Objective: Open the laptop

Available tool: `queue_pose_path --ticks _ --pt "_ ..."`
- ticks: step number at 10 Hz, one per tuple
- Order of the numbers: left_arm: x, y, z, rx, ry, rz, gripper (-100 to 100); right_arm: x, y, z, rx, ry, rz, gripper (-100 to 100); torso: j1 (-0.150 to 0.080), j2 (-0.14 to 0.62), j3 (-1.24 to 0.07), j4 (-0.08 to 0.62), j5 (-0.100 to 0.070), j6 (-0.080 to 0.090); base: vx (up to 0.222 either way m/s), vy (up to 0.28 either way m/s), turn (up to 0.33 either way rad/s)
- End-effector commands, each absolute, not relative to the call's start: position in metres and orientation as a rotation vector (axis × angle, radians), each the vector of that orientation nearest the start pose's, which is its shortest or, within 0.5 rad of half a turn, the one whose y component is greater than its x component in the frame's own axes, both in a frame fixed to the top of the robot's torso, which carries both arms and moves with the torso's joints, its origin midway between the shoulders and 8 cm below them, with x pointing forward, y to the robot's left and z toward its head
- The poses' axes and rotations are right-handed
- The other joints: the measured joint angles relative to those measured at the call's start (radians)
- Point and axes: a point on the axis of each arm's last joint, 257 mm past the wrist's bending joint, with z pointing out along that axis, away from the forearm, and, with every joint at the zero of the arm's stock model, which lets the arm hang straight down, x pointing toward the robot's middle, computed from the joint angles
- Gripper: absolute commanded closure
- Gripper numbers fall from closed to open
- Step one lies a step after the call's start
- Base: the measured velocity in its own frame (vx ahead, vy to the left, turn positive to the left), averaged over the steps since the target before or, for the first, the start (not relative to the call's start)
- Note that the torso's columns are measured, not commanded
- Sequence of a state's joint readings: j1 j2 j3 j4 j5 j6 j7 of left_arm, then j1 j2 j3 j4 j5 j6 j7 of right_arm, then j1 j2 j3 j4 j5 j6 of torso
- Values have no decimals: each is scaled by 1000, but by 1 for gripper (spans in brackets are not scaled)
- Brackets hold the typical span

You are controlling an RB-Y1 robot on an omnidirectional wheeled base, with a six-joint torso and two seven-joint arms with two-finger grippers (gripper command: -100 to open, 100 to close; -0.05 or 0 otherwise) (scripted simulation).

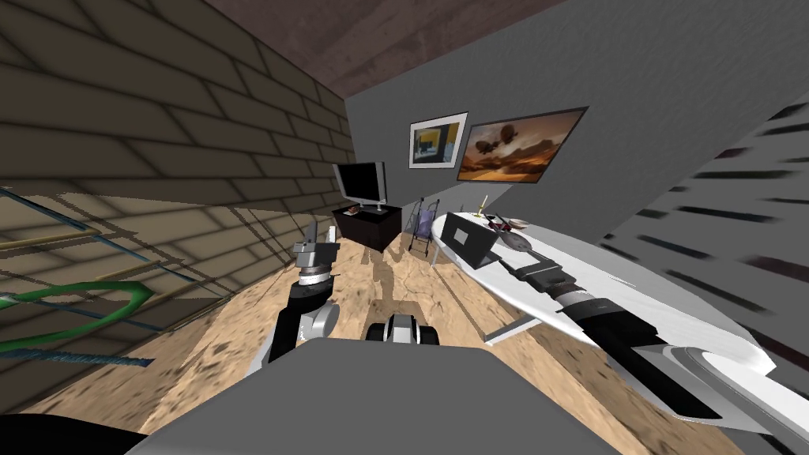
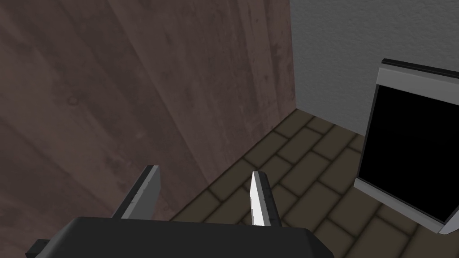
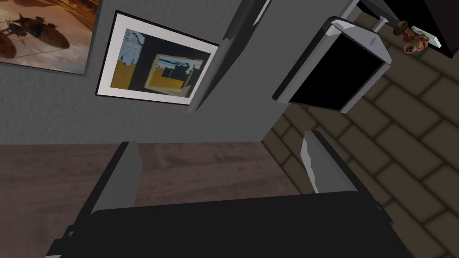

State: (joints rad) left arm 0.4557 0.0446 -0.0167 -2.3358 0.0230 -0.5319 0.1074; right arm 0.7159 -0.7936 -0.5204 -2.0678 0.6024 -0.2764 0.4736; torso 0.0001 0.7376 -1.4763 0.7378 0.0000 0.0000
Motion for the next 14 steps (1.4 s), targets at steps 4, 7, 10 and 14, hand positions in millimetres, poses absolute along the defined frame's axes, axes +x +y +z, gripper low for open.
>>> queue_pose_path --ticks 4,7,10,14 --pt "329 263 68 -575 523 -1482 0 368 -507 -51 -647 1485 -598 -100 0 0 0 0 0 0 95 77 45" --pt "329 263 68 -575 523 -1482 0 368 -517 -45 -696 1480 -664 -100 0 1 0 0 0 0 72 61 43" --pt "329 263 68 -575 523 -1482 0 369 -522 -43 -678 1497 -640 100 -2 3 2 0 -2 0 13 -11 -2" --pt "329 263 68 -575 523 -1482 0 372 -529 -45 -613 1558 -539 100 -11 -6 -3 -5 -9 1 8 -43 11"
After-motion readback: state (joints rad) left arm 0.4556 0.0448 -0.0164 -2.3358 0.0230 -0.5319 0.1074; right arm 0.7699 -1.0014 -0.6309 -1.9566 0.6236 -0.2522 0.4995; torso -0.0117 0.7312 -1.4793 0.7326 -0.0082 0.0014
